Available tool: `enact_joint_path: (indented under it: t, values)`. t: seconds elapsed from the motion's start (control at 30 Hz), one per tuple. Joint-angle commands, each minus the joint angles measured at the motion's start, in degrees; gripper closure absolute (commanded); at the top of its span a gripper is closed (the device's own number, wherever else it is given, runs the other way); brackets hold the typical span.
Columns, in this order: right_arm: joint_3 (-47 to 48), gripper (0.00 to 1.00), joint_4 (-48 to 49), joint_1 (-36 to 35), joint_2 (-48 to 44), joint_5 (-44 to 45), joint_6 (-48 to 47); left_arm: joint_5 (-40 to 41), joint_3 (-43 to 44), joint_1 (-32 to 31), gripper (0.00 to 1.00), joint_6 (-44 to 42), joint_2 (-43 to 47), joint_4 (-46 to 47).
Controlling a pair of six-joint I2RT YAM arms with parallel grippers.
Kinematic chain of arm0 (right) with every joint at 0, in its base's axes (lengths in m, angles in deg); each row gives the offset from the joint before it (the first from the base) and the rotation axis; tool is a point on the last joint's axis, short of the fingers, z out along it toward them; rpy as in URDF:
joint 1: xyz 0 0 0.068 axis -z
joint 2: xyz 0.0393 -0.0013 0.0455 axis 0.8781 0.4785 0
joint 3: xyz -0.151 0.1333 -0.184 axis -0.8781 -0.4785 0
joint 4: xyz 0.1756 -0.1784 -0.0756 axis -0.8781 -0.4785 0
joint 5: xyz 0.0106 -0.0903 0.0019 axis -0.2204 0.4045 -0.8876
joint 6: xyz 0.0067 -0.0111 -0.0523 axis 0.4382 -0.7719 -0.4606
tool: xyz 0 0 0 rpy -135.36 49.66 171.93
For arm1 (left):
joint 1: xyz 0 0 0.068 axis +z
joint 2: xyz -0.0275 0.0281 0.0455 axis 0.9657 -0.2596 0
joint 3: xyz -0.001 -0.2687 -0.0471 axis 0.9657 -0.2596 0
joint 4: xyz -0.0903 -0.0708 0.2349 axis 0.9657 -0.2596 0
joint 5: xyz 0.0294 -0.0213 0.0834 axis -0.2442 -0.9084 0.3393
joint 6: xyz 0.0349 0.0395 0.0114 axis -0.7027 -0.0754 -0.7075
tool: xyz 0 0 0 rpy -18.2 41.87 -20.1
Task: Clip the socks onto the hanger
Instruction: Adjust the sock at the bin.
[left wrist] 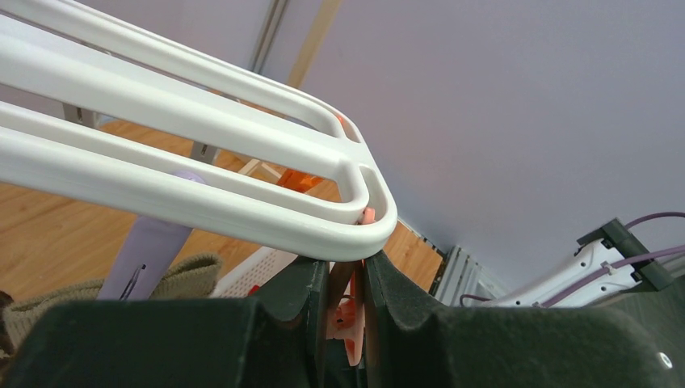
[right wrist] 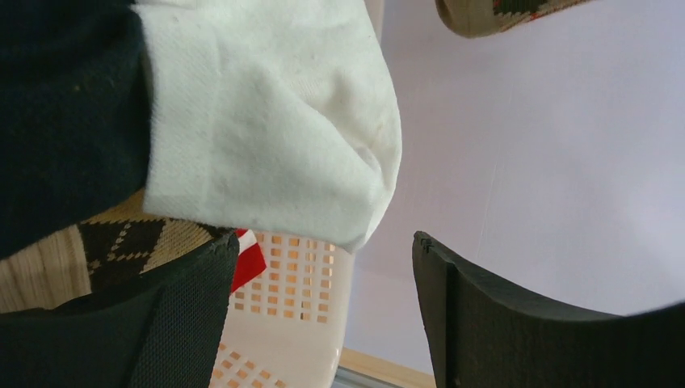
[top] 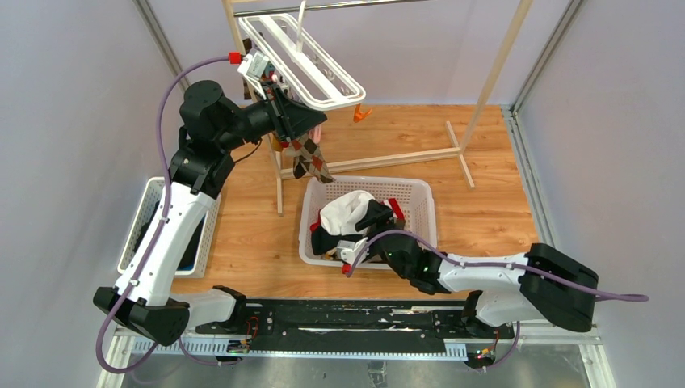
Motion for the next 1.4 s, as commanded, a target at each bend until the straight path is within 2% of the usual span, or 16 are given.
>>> enact_joint_path:
  t: [0.0, 0.1, 0.17, 0.23, 0.33, 0.53, 0.7, 0.8, 0.87, 0.93, 1.0, 1.1, 1.23, 1.37]
  values:
    - [-0.88, 0.24, 2.95, -2.25, 4.19, 0.91, -4.75, -0.21, 1.87, 0.96, 1.0, 0.36, 0.18, 0.54]
    - [0.92, 0.28, 1.85, -2.42, 5.98, 0.65, -3.33, -0.3, 2.24, 1.07, 1.0, 0.49, 0.09, 0.45]
    - [2.92, 0.36, -2.18, -2.38, 6.15, -0.87, -0.99, -0.3, 2.41, 1.23, 1.0, 0.38, 0.06, 0.38]
    - [4.65, 0.47, -4.91, -2.15, 5.99, -2.52, 1.19, -0.34, 2.45, 1.42, 1.0, 0.35, 0.13, 0.13]
    - [6.69, 0.69, -7.6, -2.09, 5.27, -3.95, 3.72, -0.41, 2.43, 1.75, 1.0, 0.03, 0.09, -0.09]
    - [11.87, 1.0, -18.68, -0.85, -0.52, -11.08, 14.01, -0.57, 2.72, 1.97, 1.0, 0.01, -0.04, -0.19]
    - [15.47, 1.0, -27.05, 0.19, -4.36, -16.5, 21.11, -0.56, 2.95, 2.06, 1.0, -0.07, -0.05, -0.22]
    - [16.12, 1.0, -28.63, 0.83, -5.8, -17.41, 24.55, -0.53, 3.04, 2.06, 1.0, -0.05, -0.02, -0.23]
    - [17.34, 1.0, -28.97, 1.67, -8.14, -19.11, 29.18, -0.6, 3.06, 2.07, 1.0, -0.08, 0.01, -0.19]
    - [21.02, 1.0, -31.28, 3.57, -9.72, -20.29, 37.76, -0.63, 3.26, 2.1, 1.0, -0.19, -0.08, -0.44]
    - [27.38, 1.0, -38.27, 7.03, -10.08, -22.2, 49.2, -0.64, 3.32, 2.06, 1.0, -0.38, -0.14, -0.7]
    - [38.2, 1.0, -49.55, 12.22, -8.45, -27.87, 61.66, -0.86, 3.3, 2.07, 1.0, -0.42, -0.23, -0.71]
    - [53.1, 1.0, -65.49, 16.8, -3.24, -39.05, 71.18, -1.23, 3.47, 2.07, 1.0, -0.16, -0.22, -0.54]
    - [58.51, 1.0, -74.45, 16.88, 1.8, -51.86, 78.98, -1.24, 3.91, 2.14, 1.0, -0.21, -0.26, -0.55]
